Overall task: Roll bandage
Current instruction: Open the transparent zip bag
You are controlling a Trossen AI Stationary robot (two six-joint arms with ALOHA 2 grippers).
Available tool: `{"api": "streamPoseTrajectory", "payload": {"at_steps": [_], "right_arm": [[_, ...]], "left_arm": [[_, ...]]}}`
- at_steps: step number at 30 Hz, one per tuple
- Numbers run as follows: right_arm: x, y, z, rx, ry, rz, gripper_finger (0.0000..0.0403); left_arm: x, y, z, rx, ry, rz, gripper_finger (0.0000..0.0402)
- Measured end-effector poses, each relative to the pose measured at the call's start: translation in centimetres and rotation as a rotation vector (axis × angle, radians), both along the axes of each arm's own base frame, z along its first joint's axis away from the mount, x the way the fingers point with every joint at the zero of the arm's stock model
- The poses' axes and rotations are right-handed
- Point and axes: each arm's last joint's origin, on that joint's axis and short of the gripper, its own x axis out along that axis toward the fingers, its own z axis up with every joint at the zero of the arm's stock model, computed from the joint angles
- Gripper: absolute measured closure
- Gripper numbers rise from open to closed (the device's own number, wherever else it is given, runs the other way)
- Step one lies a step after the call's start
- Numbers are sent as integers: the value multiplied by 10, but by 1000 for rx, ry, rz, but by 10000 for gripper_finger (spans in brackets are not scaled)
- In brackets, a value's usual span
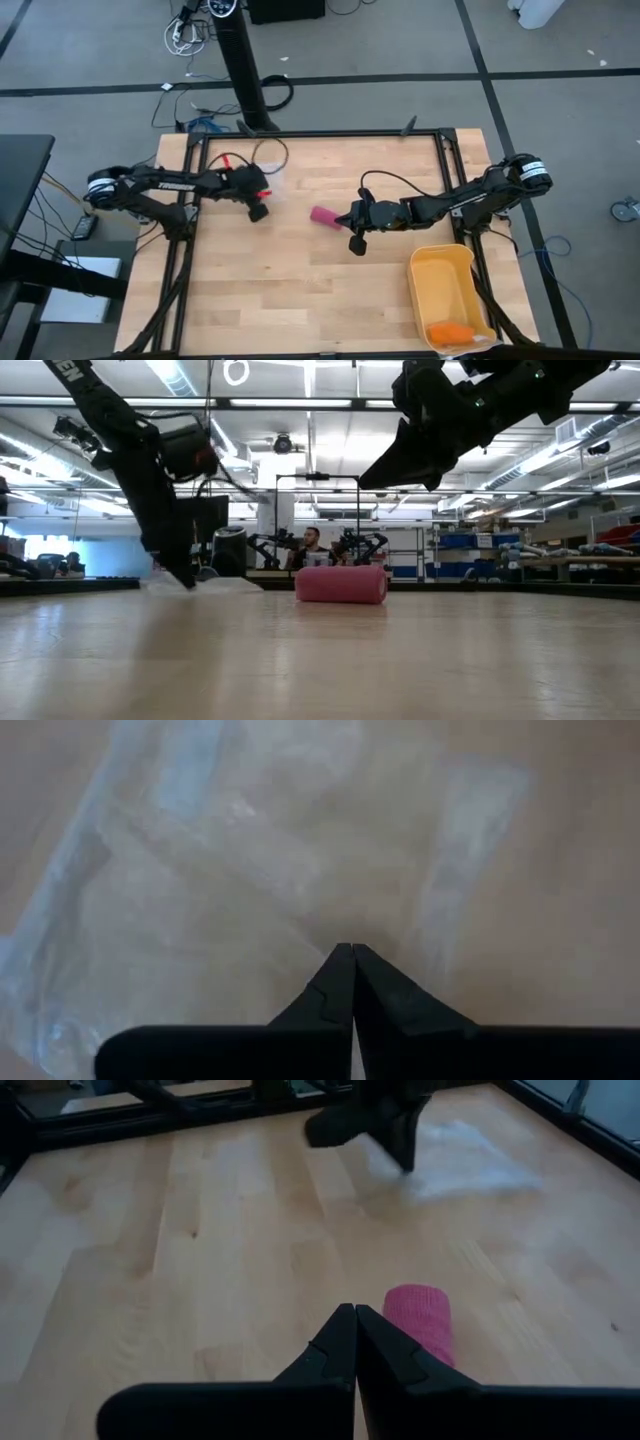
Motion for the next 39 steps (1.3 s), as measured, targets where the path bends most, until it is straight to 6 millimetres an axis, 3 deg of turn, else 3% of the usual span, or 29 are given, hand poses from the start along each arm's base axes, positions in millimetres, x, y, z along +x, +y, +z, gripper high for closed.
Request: {"api": "streamPoseTrajectory", "payload": {"at_steps": [5, 10, 16, 21, 25, 30, 33, 39], "right_arm": [[0, 0, 0, 37, -9, -17, 397], [1, -8, 1, 151, -40, -96, 377], [10, -29, -4, 247, -103, -209, 334], [26, -40, -22, 281, -145, -187, 310], [38, -42, -37, 296, -171, -149, 305], [50, -43, -44, 301, -182, -91, 306], [56, -42, -43, 301, -188, -76, 307], [59, -42, -41, 283, -190, -58, 305]], "left_arm": [[22, -22, 16, 27, -159, -45, 396], [32, -28, 34, 68, -239, 109, 396], [8, -30, 41, 56, -155, 261, 396], [-13, -30, 52, -18, -308, 283, 396], [-40, -28, 42, -88, -392, 297, 396], [-64, -21, 14, -209, -442, 485, 391], [-72, -19, -1, -246, -448, 571, 373], [-75, -11, -11, -239, -543, 643, 313]]}}
